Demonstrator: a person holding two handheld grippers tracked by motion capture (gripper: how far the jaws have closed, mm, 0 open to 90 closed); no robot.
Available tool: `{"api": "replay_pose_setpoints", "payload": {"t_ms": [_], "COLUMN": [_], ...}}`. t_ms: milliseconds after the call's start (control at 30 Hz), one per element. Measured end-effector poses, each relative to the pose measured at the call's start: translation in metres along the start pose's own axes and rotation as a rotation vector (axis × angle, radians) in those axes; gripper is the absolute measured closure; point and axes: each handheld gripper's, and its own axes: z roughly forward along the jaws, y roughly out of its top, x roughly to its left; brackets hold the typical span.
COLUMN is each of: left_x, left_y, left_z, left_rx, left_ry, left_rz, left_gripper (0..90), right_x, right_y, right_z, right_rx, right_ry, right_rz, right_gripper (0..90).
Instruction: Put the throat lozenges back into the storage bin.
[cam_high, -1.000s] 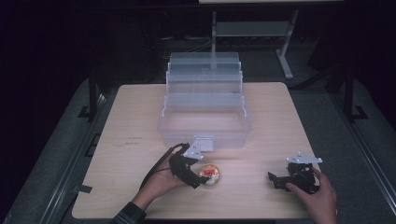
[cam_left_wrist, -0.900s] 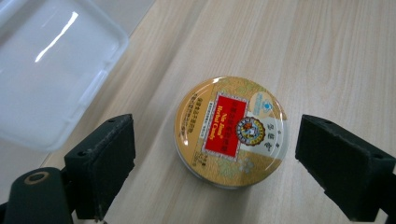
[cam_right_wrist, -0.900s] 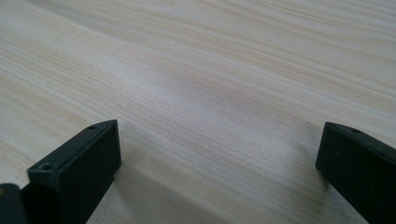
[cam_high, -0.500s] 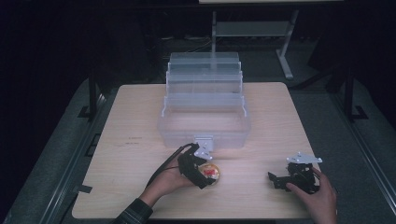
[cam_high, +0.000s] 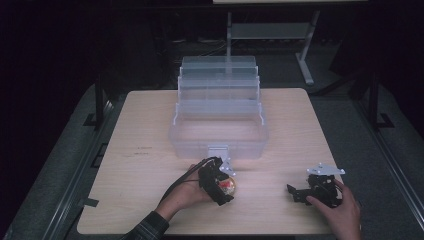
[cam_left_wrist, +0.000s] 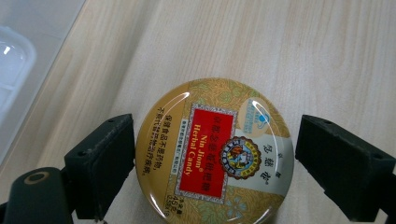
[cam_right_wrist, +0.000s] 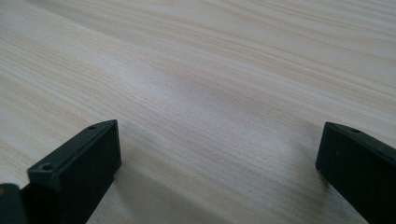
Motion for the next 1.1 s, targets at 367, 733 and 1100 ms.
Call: {"api": "replay_pose_setpoints", "payload": {"t_ms": [367, 733, 1100], "left_x": [-0.0015, -0.0018, 0.0000], "left_y": [0.0004, 0.0003, -0.0013], "left_z": [0.0035, 0.0031, -0.0038], "left_rx": [0.028, 0.033, 0.018], "left_ry": [0.028, 0.027, 0.000], "left_rz": [0.020, 0.020, 0.004], "left_gripper": [14.1, 19.6, 19.7], "right_x": [0.0000, 0.0000, 0.0000], "right_y": [0.0000, 0.0000, 0.0000], "right_z": [0.0000, 0.0000, 0.0000], "right_rx": [0.000, 0.000, 0.000], "right_ry": [0.000, 0.000, 0.000], "right_rz": [0.000, 0.000, 0.000], "right_gripper": [0.0, 0.0, 0.0]}}
